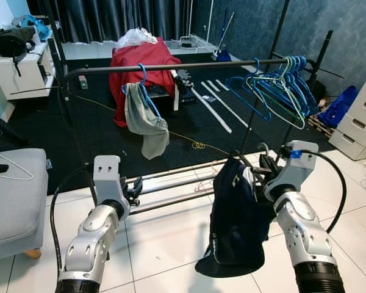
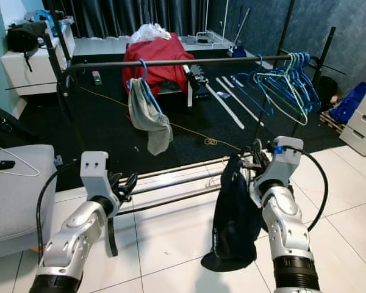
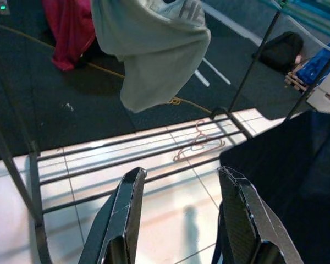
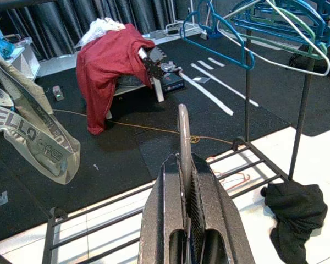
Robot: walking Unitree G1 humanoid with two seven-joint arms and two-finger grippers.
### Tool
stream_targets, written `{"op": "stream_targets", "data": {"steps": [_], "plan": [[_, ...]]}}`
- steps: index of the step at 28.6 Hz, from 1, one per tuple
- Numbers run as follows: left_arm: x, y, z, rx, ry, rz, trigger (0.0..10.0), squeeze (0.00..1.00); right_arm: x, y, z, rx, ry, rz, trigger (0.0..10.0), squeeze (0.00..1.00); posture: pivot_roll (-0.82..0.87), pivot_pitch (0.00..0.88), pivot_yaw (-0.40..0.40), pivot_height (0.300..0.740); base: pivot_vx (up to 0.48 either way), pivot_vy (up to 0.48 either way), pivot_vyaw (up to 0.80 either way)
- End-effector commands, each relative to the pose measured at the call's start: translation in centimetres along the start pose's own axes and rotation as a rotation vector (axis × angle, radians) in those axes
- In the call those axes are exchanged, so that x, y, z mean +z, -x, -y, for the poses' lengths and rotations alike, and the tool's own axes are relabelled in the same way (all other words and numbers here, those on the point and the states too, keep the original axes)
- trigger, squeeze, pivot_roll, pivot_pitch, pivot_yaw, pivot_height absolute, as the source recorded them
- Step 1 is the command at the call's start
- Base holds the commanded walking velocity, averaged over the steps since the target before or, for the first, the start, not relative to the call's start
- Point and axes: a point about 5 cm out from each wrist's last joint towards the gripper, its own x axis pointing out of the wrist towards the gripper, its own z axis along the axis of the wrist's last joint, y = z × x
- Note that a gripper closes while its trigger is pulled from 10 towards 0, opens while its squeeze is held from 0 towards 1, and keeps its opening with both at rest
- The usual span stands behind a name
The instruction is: Hang hanger
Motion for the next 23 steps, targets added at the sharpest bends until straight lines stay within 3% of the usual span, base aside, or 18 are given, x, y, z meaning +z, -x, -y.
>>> {"op": "stream_targets", "data": {"steps": [1,10,18,21,23], "plan": [[0.5,0.0,0.4,-0.023,0.004,0.022,10.0,0.0,0.8,0.1,-0.4,0.023,-0.006,0.05,10.0,0.0,-0.1,0.003,-0.05,0.74,0.0,0.0,0.0],[0.3,0.2,1.5,-0.115,-0.066,0.024,10.0,0.0,1.0,-0.3,-0.6,0.029,-0.019,0.079,10.0,0.0,-0.1,0.0,-0.054,0.74,0.0,0.0,0.0],[0.6,-0.1,1.6,-0.106,-0.077,0.044,10.0,0.0,0.8,-0.5,-1.9,0.097,-0.036,0.056,10.0,0.0,-0.11,0.008,-0.051,0.74,0.0,0.0,0.0],[0.9,0.1,2.6,-0.212,-0.103,0.038,10.0,0.0,0.5,-0.8,-2.9,0.148,-0.048,0.019,10.0,0.0,-0.11,0.01,-0.051,0.74,0.0,0.0,0.0],[1.2,0.9,5.2,-0.461,-0.088,-0.031,10.0,0.0,0.7,-1.8,-4.2,0.183,-0.021,0.006,10.0,0.0,-0.1,0.019,-0.057,0.74,0.0,0.0,0.0]]}}
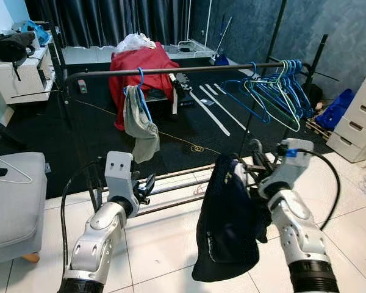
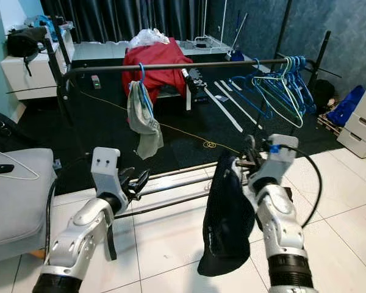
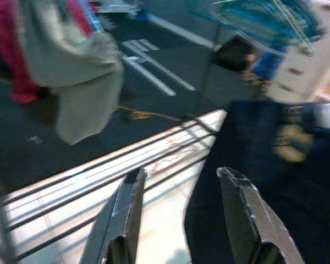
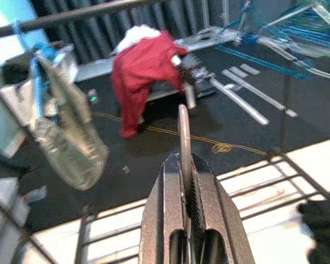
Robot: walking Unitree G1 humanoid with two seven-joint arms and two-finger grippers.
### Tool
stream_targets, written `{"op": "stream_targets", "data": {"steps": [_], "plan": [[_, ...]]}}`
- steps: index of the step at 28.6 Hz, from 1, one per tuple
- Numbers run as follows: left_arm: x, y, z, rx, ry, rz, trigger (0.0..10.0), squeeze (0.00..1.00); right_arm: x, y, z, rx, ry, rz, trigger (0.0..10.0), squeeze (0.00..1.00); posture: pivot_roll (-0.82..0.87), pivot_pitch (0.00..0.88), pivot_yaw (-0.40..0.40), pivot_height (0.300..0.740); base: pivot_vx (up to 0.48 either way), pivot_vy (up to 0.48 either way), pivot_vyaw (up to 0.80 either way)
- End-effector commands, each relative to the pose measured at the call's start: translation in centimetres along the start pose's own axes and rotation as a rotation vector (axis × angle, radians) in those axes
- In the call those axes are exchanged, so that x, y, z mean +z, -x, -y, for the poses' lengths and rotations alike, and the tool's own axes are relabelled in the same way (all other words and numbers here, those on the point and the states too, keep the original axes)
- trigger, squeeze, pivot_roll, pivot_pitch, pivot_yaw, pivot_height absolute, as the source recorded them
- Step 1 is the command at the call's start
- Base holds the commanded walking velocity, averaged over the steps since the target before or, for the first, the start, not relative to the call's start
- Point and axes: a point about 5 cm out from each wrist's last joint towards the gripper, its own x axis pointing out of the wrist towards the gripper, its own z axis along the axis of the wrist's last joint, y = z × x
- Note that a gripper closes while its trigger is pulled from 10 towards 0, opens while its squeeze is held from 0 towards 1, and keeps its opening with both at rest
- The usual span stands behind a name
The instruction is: Hang hanger
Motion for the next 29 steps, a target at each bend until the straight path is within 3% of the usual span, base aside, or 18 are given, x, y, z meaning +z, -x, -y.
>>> {"op": "stream_targets", "data": {"steps": [1,2,3,4,5,6,9,11,14,19,20,21,22,23,24,26,29], "plan": [[0.3,0.0,1.9,-0.155,0.016,-0.032,10.0,0.0,0.5,-0.7,-0.8,0.033,0.009,0.01,10.0,0.0,-0.1,0.019,-0.057,0.74,0.0,0.0,0.0],[0.2,0.1,3.0,-0.25,0.039,-0.077,10.0,0.0,0.7,-1.2,-1.2,0.042,0.017,0.013,10.0,0.0,-0.1,0.019,-0.059,0.74,0.0,0.0,0.0],[0.2,0.1,3.0,-0.25,0.039,-0.077,10.0,0.0,0.7,-1.2,-1.2,0.042,0.017,0.013,10.0,0.0,-0.1,0.019,-0.059,0.74,0.0,0.0,0.0],[-0.1,0.1,3.8,-0.297,0.068,-0.127,10.0,0.22,1.1,-1.9,-1.8,0.052,0.022,0.024,10.0,0.0,-0.1,0.023,-0.065,0.74,0.0,0.0,0.0],[-0.1,0.1,3.8,-0.297,0.068,-0.127,10.0,0.22,1.1,-1.9,-1.8,0.052,0.022,0.024,10.0,0.0,-0.1,0.023,-0.065,0.74,0.0,0.0,0.0],[-0.5,-0.4,3.9,-0.271,0.11,-0.153,10.0,1.0,1.5,-2.5,-2.5,0.067,0.018,0.035,10.0,0.0,-0.1,0.026,-0.066,0.74,0.0,0.0,0.0],[-0.6,-0.8,3.9,-0.247,0.15,-0.159,10.0,1.0,1.8,-2.9,-3.3,0.09,0.044,0.04,10.0,0.0,-0.1,0.026,-0.066,0.74,0.0,0.0,0.0],[-0.6,-1.5,4.0,-0.219,0.216,-0.155,10.0,1.0,1.6,-3.6,-4.0,0.092,0.181,0.019,10.0,0.0,-0.1,0.029,-0.072,0.74,0.0,0.0,0.0],[-1.1,-2.1,4.2,-0.206,0.174,-0.174,10.0,1.0,1.2,-4.1,-4.1,0.076,0.21,0.007,10.0,0.0,-0.1,0.028,-0.074,0.74,0.0,0.0,0.0],[-1.7,-2.3,4.1,-0.182,0.147,-0.201,10.0,1.0,1.1,-4.4,-4.8,0.114,0.149,0.008,10.0,0.0,-0.09,0.028,-0.077,0.74,0.0,0.0,0.0],[-2.2,-2.5,3.8,-0.16,0.124,-0.221,10.0,1.0,0.9,-4.5,-6.4,0.23,0.067,-0.011,10.0,0.0,-0.09,0.043,-0.069,0.74,0.0,0.0,0.0],[-2.0,-2.7,3.1,-0.115,0.128,-0.204,10.0,0.0,0.8,-4.2,-8.2,0.377,0.013,-0.025,10.0,0.0,-0.09,0.047,-0.059,0.74,0.0,0.0,0.0],[-2.0,-2.7,3.1,-0.115,0.128,-0.204,10.0,0.0,0.8,-4.2,-8.2,0.377,0.013,-0.025,10.0,0.0,-0.09,0.047,-0.059,0.74,0.0,0.0,0.0],[-1.9,-2.6,1.8,-0.053,0.133,-0.193,10.0,0.0,0.7,-3.8,-9.6,0.513,-0.01,-0.034,10.0,0.0,-0.09,0.054,-0.052,0.74,0.0,0.0,0.0],[-1.9,-2.6,1.8,-0.053,0.133,-0.193,10.0,0.0,0.7,-3.8,-9.6,0.513,-0.01,-0.034,10.0,0.0,-0.09,0.054,-0.052,0.74,0.0,0.0,0.0],[-1.6,-2.1,-0.3,0.017,0.101,-0.179,10.0,0.0,0.8,-2.9,-10.7,0.684,0.014,-0.04,10.0,0.0,-0.1,0.054,-0.044,0.74,0.0,0.0,0.0],[-1.7,-1.4,-1.3,0.028,0.063,-0.181,10.0,0.0,0.9,-2.3,-10.7,0.763,0.035,-0.042,10.0,0.0,-0.1,0.053,-0.043,0.74,0.0,0.0,0.0]]}}
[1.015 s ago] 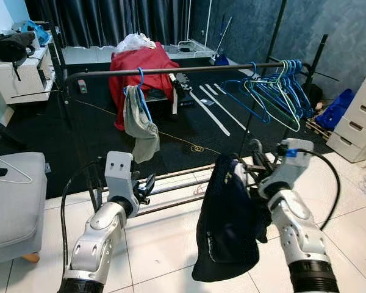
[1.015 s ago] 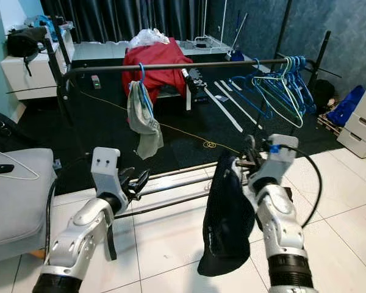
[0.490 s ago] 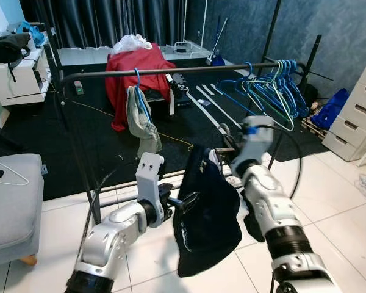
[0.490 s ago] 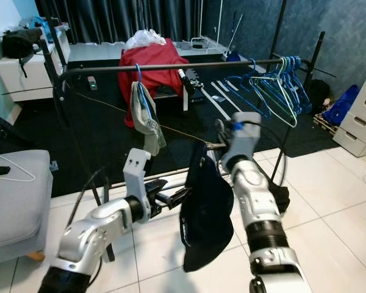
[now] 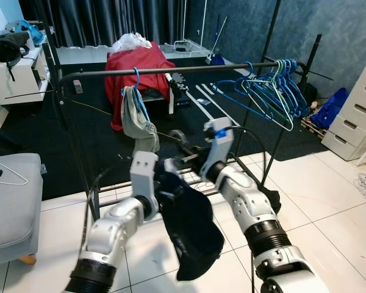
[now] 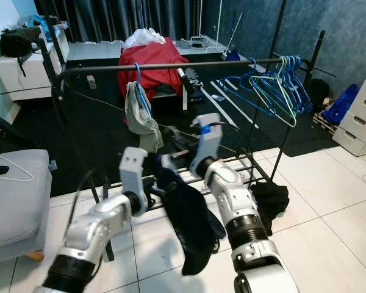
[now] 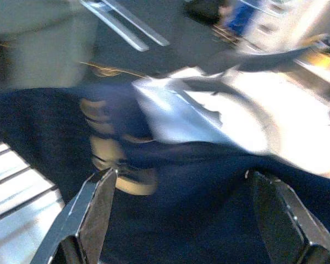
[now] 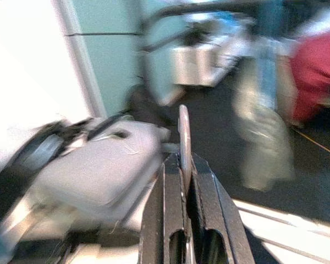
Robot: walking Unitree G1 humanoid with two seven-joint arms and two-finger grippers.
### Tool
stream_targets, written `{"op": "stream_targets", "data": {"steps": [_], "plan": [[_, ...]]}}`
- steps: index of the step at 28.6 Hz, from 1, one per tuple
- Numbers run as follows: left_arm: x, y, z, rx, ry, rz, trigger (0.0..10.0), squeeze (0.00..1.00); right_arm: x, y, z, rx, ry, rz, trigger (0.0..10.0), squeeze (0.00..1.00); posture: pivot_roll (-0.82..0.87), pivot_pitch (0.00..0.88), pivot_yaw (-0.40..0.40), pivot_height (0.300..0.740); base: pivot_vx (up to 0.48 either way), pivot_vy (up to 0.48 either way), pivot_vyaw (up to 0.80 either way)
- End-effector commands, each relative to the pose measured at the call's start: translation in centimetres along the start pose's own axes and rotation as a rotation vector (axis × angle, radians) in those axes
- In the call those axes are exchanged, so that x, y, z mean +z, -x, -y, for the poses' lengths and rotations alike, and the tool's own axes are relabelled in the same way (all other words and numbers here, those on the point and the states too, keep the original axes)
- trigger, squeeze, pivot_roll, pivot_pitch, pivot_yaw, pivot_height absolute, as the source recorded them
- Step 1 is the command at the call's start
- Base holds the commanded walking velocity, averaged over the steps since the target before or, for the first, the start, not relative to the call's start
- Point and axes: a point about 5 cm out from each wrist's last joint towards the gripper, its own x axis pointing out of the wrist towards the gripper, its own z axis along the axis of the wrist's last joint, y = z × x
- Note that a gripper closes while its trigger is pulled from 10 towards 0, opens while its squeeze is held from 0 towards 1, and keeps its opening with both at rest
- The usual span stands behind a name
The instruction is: Hang hanger
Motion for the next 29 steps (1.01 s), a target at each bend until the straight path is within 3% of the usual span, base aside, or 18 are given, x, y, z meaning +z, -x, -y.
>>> {"op": "stream_targets", "data": {"steps": [1,2,3,5,6,7,8,9,11,13,17,18,21,22,25,26,28,29], "plan": [[-0.7,0.7,-1.0,0.017,-0.041,-0.014,10.0,0.0,0.6,0.7,-0.6,0.108,0.022,0.019,10.0,0.0,-0.1,0.039,-0.045,0.74,0.0,0.0,0.0],[-0.7,0.7,-1.0,0.017,-0.041,-0.014,10.0,0.0,0.6,0.7,-0.6,0.108,0.022,0.019,10.0,0.0,-0.1,0.039,-0.045,0.74,0.0,0.0,0.0],[-0.8,1.3,-2.0,0.042,-0.081,-0.011,10.0,0.0,0.7,1.4,-0.7,0.157,0.056,0.019,10.0,0.0,-0.1,0.033,-0.046,0.74,0.0,0.0,0.0],[-0.8,1.3,-2.0,0.042,-0.081,-0.011,10.0,0.0,0.7,1.4,-0.7,0.157,0.056,0.019,10.0,0.0,-0.1,0.033,-0.046,0.74,0.0,0.0,0.0],[-0.5,2.1,-3.1,0.096,-0.124,0.013,10.0,0.0,1.1,2.3,-0.3,0.168,0.129,0.037,10.0,0.0,-0.1,0.025,-0.05,0.74,0.0,0.0,0.0],[-0.5,2.1,-3.1,0.096,-0.124,0.013,10.0,0.0,1.1,2.3,-0.3,0.168,0.129,0.037,10.0,0.0,-0.1,0.025,-0.05,0.74,0.0,0.0,0.0],[-0.1,2.8,-4.2,0.149,-0.169,0.033,10.0,0.0,1.6,3.4,0.4,0.178,0.252,0.042,10.0,0.0,-0.1,0.032,-0.053,0.74,0.0,0.0,0.0],[-0.1,2.8,-4.2,0.149,-0.169,0.033,10.0,0.0,1.6,3.4,0.4,0.178,0.252,0.042,10.0,0.0,-0.1,0.032,-0.053,0.74,0.0,0.0,0.0],[0.5,4.2,-5.0,0.157,-0.162,0.07,10.0,0.0,2.5,6.1,0.9,0.283,0.297,0.091,10.0,0.0,-0.1,0.04,-0.057,0.74,0.0,0.0,0.0],[0.7,4.8,-4.9,0.114,-0.143,0.096,10.0,0.0,2.3,8.0,0.9,0.405,0.278,0.072,10.0,0.0,-0.1,0.04,-0.058,0.74,0.0,0.0,0.0],[0.7,5.1,-4.5,0.069,-0.159,0.102,10.0,0.0,2.2,8.8,1.2,0.428,0.273,0.049,10.0,0.0,-0.1,0.043,-0.066,0.74,0.0,0.0,0.0],[0.7,5.8,-3.7,-0.031,-0.21,0.11,10.0,0.0,2.6,9.8,1.6,0.442,0.279,0.042,10.0,0.0,-0.11,0.045,-0.073,0.74,0.0,0.0,0.0],[0.4,6.6,-3.5,-0.087,-0.285,0.114,10.0,0.0,3.4,10.3,1.8,0.439,0.264,0.069,10.0,0.0,-0.11,0.048,-0.077,0.74,0.0,0.0,0.0],[-0.2,7.4,-3.8,-0.107,-0.364,0.115,10.0,0.0,4.5,10.7,1.8,0.459,0.22,0.093,10.0,0.0,-0.11,0.049,-0.078,0.74,0.0,0.0,0.0],[-0.4,7.8,-4.0,-0.108,-0.401,0.117,10.0,0.0,4.9,10.9,1.7,0.476,0.211,0.101,10.0,0.0,-0.11,0.053,-0.08,0.74,0.0,0.0,0.0],[-0.3,8.5,-3.9,-0.149,-0.419,0.165,10.0,0.0,5.7,11.9,1.9,0.51,0.14,0.091,10.0,0.0,-0.11,0.061,-0.081,0.74,0.0,0.0,0.0],[-0.2,8.8,-3.8,-0.172,-0.416,0.181,10.0,0.0,6.1,12.2,2.0,0.523,0.11,0.089,10.0,0.0,-0.11,0.061,-0.08,0.74,0.0,0.0,0.0],[-0.3,8.9,-3.8,-0.186,-0.415,0.187,10.0,0.3,6.6,12.6,2.2,0.527,0.083,0.097,10.0,0.0,-0.11,0.061,-0.08,0.74,0.0,0.0,0.0]]}}
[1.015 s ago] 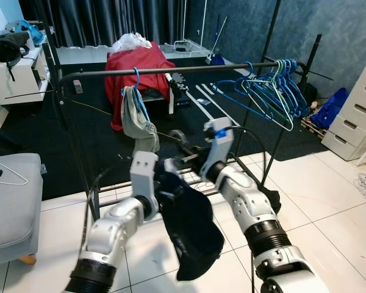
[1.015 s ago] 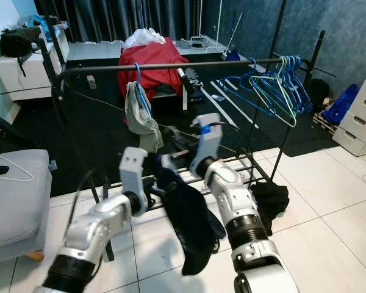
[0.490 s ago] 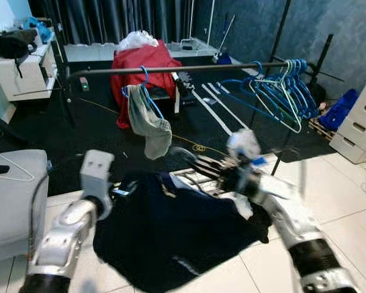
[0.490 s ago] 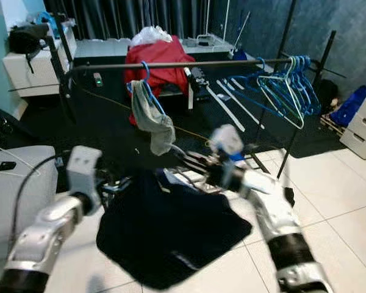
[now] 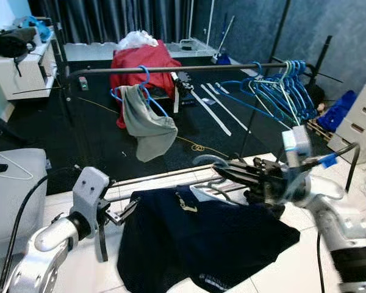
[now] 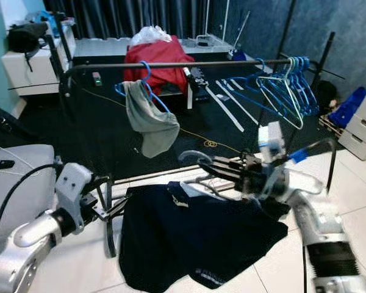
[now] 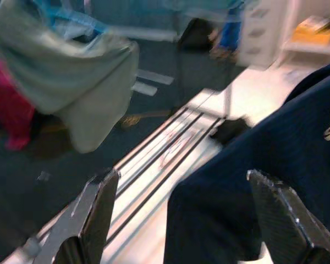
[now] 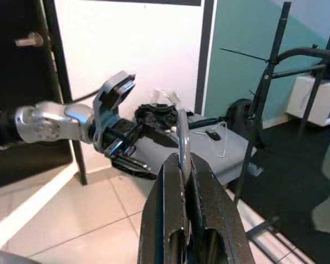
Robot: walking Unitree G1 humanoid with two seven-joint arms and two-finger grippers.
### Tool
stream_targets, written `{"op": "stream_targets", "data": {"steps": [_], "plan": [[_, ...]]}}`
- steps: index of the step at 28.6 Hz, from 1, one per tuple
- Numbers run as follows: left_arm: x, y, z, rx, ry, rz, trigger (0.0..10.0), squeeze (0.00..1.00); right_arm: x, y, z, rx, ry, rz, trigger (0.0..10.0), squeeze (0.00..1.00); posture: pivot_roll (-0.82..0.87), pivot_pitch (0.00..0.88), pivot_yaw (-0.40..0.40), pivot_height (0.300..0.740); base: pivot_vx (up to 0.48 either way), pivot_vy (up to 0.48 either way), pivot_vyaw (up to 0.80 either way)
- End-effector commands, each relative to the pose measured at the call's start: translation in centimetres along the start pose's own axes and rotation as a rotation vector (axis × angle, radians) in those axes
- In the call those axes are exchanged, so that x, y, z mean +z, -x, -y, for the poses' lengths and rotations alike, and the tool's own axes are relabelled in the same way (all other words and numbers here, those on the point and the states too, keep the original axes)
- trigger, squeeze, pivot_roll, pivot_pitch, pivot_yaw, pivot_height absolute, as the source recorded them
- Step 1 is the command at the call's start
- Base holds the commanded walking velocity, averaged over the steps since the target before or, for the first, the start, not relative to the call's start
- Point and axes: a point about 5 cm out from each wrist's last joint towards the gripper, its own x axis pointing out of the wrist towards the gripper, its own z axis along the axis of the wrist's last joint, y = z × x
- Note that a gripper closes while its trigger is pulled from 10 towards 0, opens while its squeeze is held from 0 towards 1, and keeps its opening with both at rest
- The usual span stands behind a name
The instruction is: Hang hanger
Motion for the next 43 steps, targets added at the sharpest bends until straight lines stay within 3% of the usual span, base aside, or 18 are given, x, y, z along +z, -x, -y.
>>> {"op": "stream_targets", "data": {"steps": [1,4,8,9,15,16,18,21,23,26,27,31,37,43], "plan": [[0.1,0.5,-0.1,-0.029,-0.015,0.014,10.0,0.4,1.6,0.6,-0.2,0.042,-0.036,0.063,10.0,0.0,-0.11,0.065,-0.078,0.74,0.0,0.0,0.0],[-0.3,0.7,-0.4,0.0,-0.022,0.001,10.0,0.39,2.2,1.2,-0.4,0.082,-0.072,0.068,10.0,0.0,-0.11,0.065,-0.075,0.74,0.0,0.0,0.0],[-0.2,0.8,-1.1,0.062,0.038,0.031,10.0,0.35,2.9,1.9,-0.8,0.136,-0.126,0.067,10.0,0.0,-0.11,0.067,-0.071,0.74,0.0,0.0,0.0],[0.0,0.8,-1.4,0.081,0.05,0.051,10.0,0.0,3.2,2.3,-1.0,0.158,-0.145,0.056,10.0,0.0,-0.12,0.067,-0.072,0.74,0.0,0.0,0.0],[0.6,1.0,-2.4,0.113,0.128,0.142,10.0,0.0,3.6,3.2,-1.5,0.17,-0.145,0.016,10.0,0.0,-0.12,0.069,-0.069,0.74,0.0,0.0,0.0],[0.7,1.1,-1.9,0.05,0.19,0.167,10.0,0.0,3.8,3.4,-1.4,0.159,-0.139,0.021,10.0,0.0,-0.12,0.068,-0.068,0.74,0.0,0.0,0.0],[0.7,1.1,-1.4,0.001,0.221,0.171,10.0,0.0,3.9,3.4,-1.4,0.16,-0.141,0.024,10.0,0.0,-0.12,0.068,-0.068,0.74,0.0,0.0,0.0],[-0.1,1.7,-0.2,-0.126,0.28,0.123,10.0,0.0,4.0,3.5,-1.1,0.152,-0.123,0.016,10.0,0.0,-0.12,0.069,-0.066,0.74,0.0,0.0,0.0],[-1.1,2.2,0.0,-0.151,0.303,0.079,10.0,0.0,3.8,3.5,-0.9,0.137,-0.1,-0.008,10.0,0.0,-0.12,0.069,-0.066,0.74,0.0,0.0,0.0],[-1.9,2.5,-0.2,-0.131,0.284,0.044,10.0,0.0,3.7,3.4,-0.6,0.111,-0.064,-0.017,10.0,0.0,-0.12,0.068,-0.064,0.74,0.0,0.0,0.0],[-3.0,3.1,-0.7,-0.088,0.231,-0.008,10.0,0.0,3.4,3.1,-0.1,0.068,-0.003,-0.045,10.0,0.0,-0.12,0.068,-0.064,0.74,0.0,0.0,0.0],[-3.6,3.9,-0.8,-0.076,0.252,-0.016,10.0,0.0,3.1,2.3,0.2,0.049,0.066,-0.052,10.0,0.0,-0.11,0.066,-0.069,0.74,0.0,0.0,0.0],[-3.4,2.6,0.6,-0.121,0.259,0.013,10.0,0.0,3.8,1.5,-0.1,0.095,0.012,0.042,10.0,0.0,-0.11,0.065,-0.074,0.74,0.0,0.0,0.0],[-4.7,1.3,0.4,-0.052,0.295,0.053,10.0,0.0,4.7,1.7,-0.1,0.127,-0.012,0.081,10.0,0.0,-0.11,0.062,-0.077,0.74,0.0,0.0,0.0]]}}
